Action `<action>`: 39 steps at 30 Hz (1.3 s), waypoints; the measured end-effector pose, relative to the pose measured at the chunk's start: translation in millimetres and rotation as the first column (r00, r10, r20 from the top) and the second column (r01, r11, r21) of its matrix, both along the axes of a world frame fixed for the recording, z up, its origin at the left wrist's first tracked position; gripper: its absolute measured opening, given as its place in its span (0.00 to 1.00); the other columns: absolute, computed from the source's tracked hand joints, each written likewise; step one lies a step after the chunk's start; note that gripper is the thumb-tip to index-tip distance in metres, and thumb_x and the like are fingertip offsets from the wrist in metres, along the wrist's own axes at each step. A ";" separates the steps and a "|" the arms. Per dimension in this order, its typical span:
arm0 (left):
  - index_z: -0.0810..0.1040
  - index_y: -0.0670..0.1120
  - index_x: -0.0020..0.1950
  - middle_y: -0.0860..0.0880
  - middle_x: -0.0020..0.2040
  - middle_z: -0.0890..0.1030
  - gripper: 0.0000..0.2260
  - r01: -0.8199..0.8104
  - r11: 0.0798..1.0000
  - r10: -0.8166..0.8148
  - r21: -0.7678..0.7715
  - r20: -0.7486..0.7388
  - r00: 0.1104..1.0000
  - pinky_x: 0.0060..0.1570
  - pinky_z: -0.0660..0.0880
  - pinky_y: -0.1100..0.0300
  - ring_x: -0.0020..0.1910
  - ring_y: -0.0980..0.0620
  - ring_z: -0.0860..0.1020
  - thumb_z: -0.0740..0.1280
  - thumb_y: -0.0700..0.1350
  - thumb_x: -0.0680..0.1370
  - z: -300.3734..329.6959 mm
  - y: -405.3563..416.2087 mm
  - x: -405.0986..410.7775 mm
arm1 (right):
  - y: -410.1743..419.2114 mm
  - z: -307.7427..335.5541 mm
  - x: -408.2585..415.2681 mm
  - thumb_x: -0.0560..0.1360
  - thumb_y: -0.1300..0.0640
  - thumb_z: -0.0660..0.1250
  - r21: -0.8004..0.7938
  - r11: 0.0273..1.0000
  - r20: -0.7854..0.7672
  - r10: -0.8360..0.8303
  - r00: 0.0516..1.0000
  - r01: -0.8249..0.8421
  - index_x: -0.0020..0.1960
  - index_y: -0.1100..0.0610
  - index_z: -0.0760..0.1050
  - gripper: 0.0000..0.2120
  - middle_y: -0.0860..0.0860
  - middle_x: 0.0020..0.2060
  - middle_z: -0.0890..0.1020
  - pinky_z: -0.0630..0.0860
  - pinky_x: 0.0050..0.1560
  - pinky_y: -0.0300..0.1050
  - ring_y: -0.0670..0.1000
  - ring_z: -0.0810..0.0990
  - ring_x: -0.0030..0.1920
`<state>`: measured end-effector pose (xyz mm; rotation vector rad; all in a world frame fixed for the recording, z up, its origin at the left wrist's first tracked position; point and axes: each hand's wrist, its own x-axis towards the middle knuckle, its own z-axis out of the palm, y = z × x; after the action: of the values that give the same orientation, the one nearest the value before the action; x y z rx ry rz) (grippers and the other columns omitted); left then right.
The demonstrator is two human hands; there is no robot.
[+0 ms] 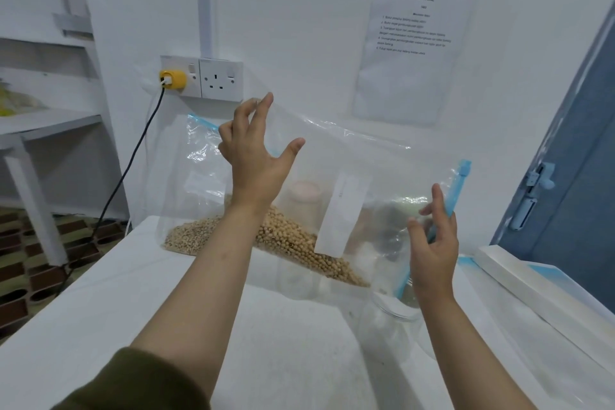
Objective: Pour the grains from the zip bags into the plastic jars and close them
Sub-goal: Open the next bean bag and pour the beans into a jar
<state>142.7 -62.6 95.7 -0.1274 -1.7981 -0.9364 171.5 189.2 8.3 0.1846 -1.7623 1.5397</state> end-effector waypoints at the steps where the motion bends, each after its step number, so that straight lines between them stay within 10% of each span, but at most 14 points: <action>1: 0.68 0.53 0.74 0.50 0.69 0.69 0.34 0.001 1.000 -0.001 -0.005 0.000 1.000 0.61 0.61 0.54 0.64 0.51 0.62 0.69 0.62 0.71 1.0 0.5 0.6 | 0.3 -0.7 0.4 0.80 0.64 0.63 -0.006 1.000 0.003 0.005 1.000 -0.005 0.76 0.42 0.64 0.29 0.50 0.53 0.71 0.73 0.61 0.34 0.39 0.72 0.51; 10: 0.69 0.53 0.74 0.50 0.69 0.69 0.33 -0.011 0.998 0.011 -0.061 0.004 1.000 0.60 0.61 0.54 0.63 0.48 0.64 0.71 0.60 0.71 9.5 6.1 3.6 | 3.4 -5.9 6.9 0.80 0.66 0.63 -0.024 1.000 0.009 0.009 1.000 -0.008 0.77 0.44 0.64 0.30 0.59 0.62 0.70 0.71 0.60 0.28 0.42 0.73 0.58; 20: 0.69 0.52 0.74 0.50 0.69 0.70 0.33 -0.032 0.993 0.033 -0.112 0.006 0.999 0.58 0.58 0.56 0.63 0.46 0.65 0.72 0.59 0.71 14.8 6.3 3.6 | 2.9 -5.8 5.5 0.81 0.65 0.61 0.015 1.000 0.070 -0.007 0.998 0.006 0.76 0.41 0.63 0.29 0.51 0.53 0.70 0.72 0.47 0.25 0.35 0.74 0.45; 39: 0.71 0.53 0.73 0.51 0.67 0.71 0.32 -0.032 0.988 0.025 -0.150 -0.050 0.998 0.56 0.60 0.56 0.61 0.48 0.64 0.73 0.58 0.71 24.5 16.3 -5.2 | 16.2 -12.8 -1.2 0.82 0.56 0.62 0.142 0.989 0.096 -0.064 0.993 0.050 0.78 0.37 0.57 0.30 0.47 0.49 0.68 0.68 0.54 0.31 0.39 0.73 0.50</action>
<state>137.4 -46.3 120.3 -0.2175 -1.8203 -0.7699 170.3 205.4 -4.6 0.1270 -1.9394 1.4068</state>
